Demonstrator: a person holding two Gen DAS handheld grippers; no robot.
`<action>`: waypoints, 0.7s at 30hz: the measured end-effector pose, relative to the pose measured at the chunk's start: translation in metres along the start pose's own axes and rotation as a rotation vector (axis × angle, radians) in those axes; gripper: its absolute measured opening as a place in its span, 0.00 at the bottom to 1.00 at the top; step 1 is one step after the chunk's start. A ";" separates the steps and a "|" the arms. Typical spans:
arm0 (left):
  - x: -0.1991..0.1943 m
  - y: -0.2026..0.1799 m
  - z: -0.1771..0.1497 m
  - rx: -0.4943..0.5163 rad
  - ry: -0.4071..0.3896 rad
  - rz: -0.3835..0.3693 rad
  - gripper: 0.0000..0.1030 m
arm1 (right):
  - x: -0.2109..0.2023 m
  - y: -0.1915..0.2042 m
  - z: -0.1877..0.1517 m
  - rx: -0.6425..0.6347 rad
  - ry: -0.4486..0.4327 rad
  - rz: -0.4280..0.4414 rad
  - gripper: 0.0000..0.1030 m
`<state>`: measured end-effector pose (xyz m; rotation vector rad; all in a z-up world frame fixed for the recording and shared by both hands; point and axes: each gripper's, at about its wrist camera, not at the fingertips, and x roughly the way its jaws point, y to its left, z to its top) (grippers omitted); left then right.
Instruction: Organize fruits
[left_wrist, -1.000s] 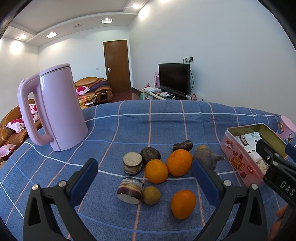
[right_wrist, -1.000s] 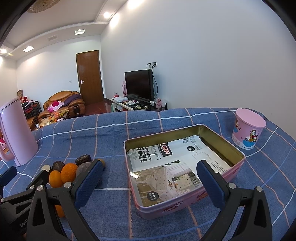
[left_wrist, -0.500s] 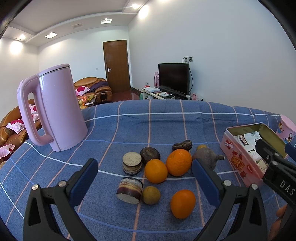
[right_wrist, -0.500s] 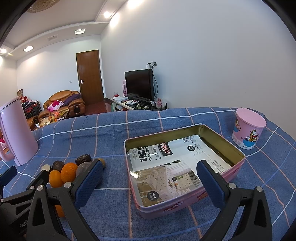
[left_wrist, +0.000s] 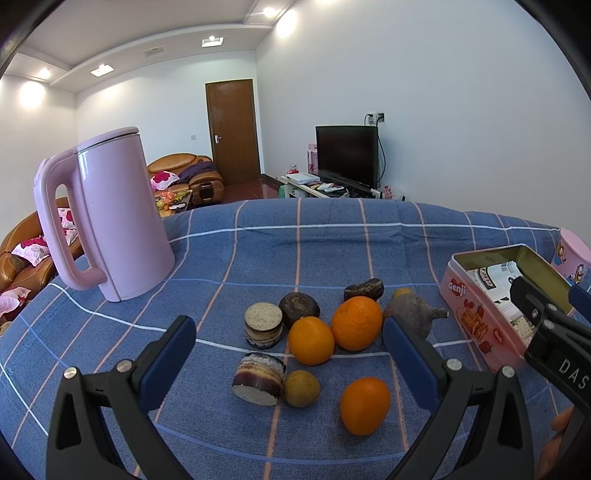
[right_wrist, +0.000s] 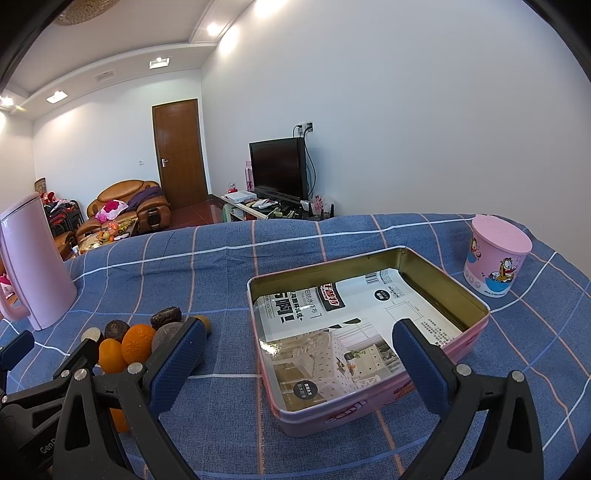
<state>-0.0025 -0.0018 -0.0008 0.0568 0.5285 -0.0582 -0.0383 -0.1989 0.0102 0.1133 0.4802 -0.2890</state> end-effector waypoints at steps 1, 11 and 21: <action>0.000 0.000 0.000 0.000 0.000 0.000 1.00 | 0.000 0.000 0.000 0.000 0.000 0.001 0.99; 0.000 0.000 0.000 0.001 0.000 0.000 1.00 | 0.001 0.000 0.000 0.000 0.000 0.001 0.99; 0.001 0.001 0.000 0.012 0.013 0.000 1.00 | 0.001 0.001 0.000 -0.001 0.008 0.024 0.99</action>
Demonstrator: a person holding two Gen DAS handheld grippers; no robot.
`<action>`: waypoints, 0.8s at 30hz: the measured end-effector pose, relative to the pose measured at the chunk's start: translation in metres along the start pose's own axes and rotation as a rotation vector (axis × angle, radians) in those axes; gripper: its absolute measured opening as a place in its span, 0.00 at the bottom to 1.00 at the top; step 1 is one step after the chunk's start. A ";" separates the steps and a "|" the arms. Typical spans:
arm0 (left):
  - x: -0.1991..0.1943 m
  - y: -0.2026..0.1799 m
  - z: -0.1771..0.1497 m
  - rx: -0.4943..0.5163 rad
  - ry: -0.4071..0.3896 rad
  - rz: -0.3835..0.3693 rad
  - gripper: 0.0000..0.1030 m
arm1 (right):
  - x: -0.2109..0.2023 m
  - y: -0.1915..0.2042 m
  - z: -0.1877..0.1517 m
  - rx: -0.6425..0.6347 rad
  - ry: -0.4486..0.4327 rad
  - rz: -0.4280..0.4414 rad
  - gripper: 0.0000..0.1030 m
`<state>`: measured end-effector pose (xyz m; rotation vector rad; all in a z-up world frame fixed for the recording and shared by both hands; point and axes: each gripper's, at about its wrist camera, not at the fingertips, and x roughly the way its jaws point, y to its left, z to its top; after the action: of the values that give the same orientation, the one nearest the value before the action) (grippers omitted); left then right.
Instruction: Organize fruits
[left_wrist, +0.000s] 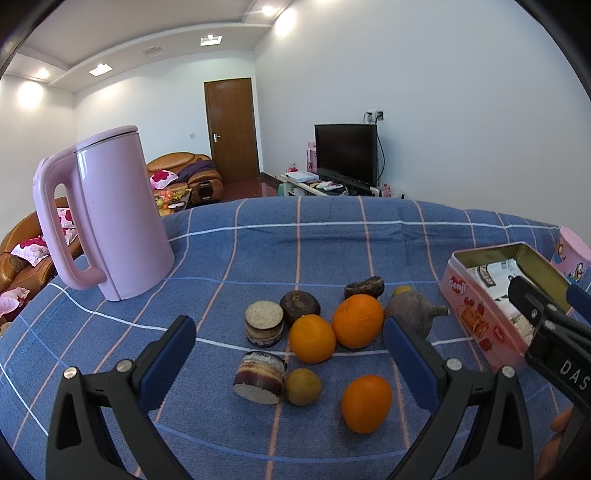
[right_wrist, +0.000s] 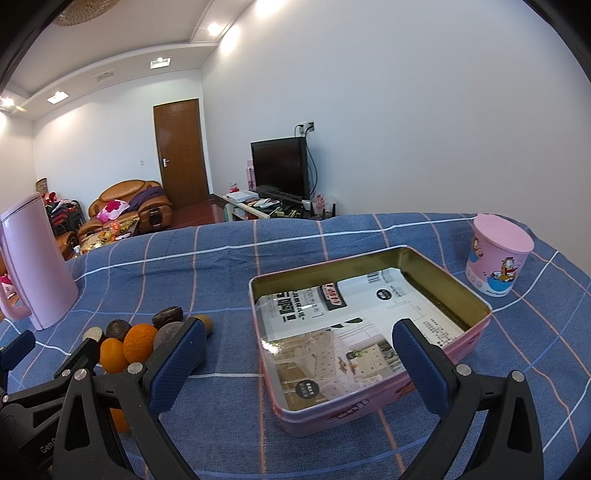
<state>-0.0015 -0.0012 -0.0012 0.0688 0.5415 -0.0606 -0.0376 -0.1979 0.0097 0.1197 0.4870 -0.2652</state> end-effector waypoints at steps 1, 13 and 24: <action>0.001 0.002 0.001 0.003 0.004 0.010 1.00 | 0.000 0.001 0.000 -0.003 0.002 0.007 0.99; 0.009 0.074 0.016 -0.126 0.046 0.136 1.00 | -0.005 0.030 -0.006 -0.082 0.036 0.191 0.99; 0.016 0.085 0.012 -0.070 0.104 0.084 1.00 | 0.013 0.102 -0.031 -0.251 0.263 0.432 0.59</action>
<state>0.0246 0.0817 0.0051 0.0263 0.6434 0.0438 -0.0121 -0.0976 -0.0185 0.0122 0.7357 0.2383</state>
